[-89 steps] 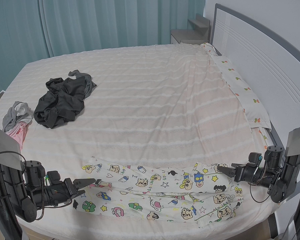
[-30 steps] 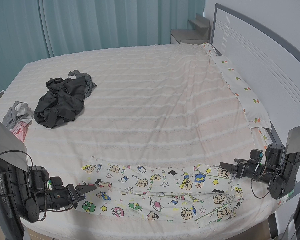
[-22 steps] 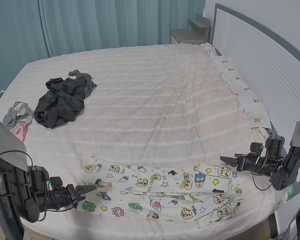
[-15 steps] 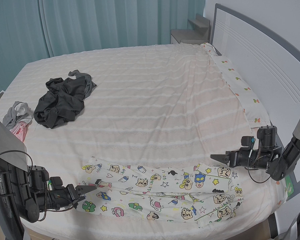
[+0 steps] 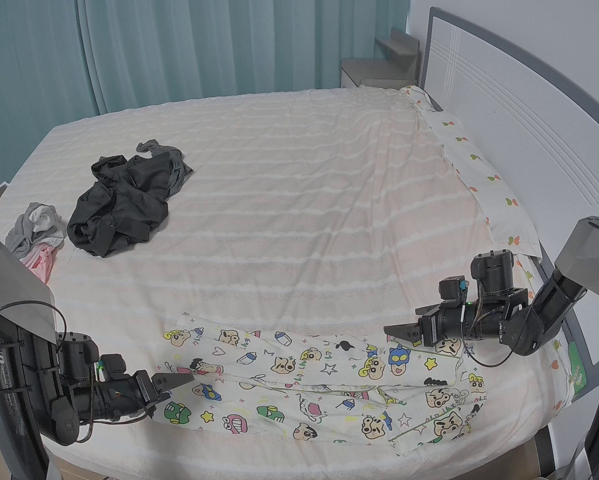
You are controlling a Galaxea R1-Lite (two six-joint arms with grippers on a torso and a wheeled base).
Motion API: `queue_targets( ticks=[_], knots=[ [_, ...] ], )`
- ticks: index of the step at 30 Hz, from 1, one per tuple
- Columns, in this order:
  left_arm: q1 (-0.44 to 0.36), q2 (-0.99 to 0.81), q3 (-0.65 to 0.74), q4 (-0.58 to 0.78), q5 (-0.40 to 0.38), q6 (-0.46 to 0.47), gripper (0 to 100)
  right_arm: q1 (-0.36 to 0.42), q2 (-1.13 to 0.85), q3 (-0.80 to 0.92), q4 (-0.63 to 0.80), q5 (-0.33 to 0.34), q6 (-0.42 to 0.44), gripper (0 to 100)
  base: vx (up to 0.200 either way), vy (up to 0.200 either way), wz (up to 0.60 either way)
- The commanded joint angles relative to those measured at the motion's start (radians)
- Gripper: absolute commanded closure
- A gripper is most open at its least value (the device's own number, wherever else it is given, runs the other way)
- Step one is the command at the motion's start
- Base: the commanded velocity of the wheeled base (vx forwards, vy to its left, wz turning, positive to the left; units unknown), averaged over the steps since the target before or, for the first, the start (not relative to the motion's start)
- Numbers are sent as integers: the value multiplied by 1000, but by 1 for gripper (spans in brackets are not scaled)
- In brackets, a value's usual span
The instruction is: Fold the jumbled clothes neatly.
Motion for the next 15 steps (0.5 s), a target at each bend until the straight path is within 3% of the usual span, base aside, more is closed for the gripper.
queue_targets(
  ticks=[1, 15],
  knots=[
    [0, 6, 15, -18, 0, 0, 0, 3, 47, -7, 1, 0, -6, 0, 0, 0, 0],
    [0, 6, 15, -18, 0, 1, 0, 21, 120, -21, -4, -9, -26, 0, 0, 0, 0]
  ],
)
